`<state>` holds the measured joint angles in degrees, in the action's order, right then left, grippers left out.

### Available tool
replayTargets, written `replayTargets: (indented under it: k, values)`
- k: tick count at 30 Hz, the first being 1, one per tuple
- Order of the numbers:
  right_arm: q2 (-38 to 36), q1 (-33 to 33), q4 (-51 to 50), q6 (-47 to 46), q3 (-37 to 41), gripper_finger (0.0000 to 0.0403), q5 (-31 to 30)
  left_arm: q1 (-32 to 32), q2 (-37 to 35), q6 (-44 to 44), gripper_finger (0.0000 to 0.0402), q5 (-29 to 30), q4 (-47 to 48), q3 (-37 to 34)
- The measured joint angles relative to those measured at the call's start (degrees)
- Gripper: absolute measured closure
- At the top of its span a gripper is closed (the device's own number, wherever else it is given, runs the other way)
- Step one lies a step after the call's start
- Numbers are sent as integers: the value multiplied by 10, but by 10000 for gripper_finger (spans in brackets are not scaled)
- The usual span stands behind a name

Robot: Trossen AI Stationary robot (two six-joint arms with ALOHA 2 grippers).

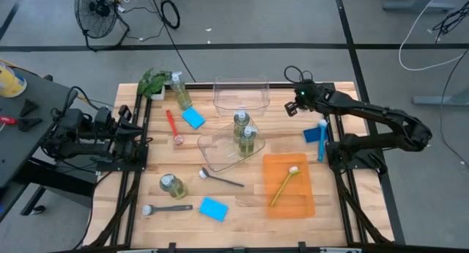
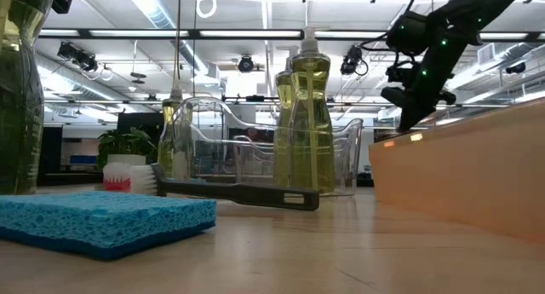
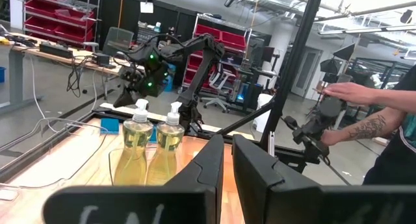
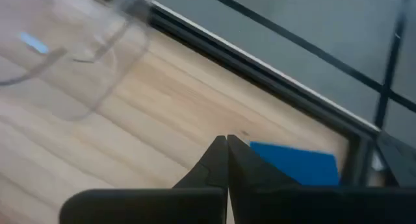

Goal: Pick & Place Kitchen Sink Supplies
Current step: Put the blue sponge into the top transparent bin

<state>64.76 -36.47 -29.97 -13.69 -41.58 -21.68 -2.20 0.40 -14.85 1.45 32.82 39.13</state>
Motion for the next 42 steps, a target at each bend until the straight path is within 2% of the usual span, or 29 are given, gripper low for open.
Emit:
replayTargets:
  k: [4, 8, 18, 23, 26, 29, 35, 42]
  values:
    - [12, 0, -44, -29, 0, 399, -18, 0, 0, 0, 365, 0, 0, 0]
    - [38, 0, -54, -43, 0, 366, -13, 0, 0, 0, 365, 0, 0, 0]
    - [139, -5, -25, -54, 0, 197, -19, 0, 0, 0, 365, 0, 0, 0]
    - [178, -12, -3, -54, 0, 143, -38, 0, 0, 0, 365, 0, 0, 0]
    - [197, -13, 1, -53, 0, 133, -75, 0, 0, 0, 365, 0, 0, 0]
    - [212, -13, 7, -54, 0, 134, -77, 0, 0, 0, 365, 0, 0, 0]
    - [235, -13, 8, -84, 1, 153, -87, 0, 0, 0, 365, 0, 0, 0]
    - [236, -18, 17, -85, 1, 178, -133, 0, 0, 0, 365, 0, 0, 0]
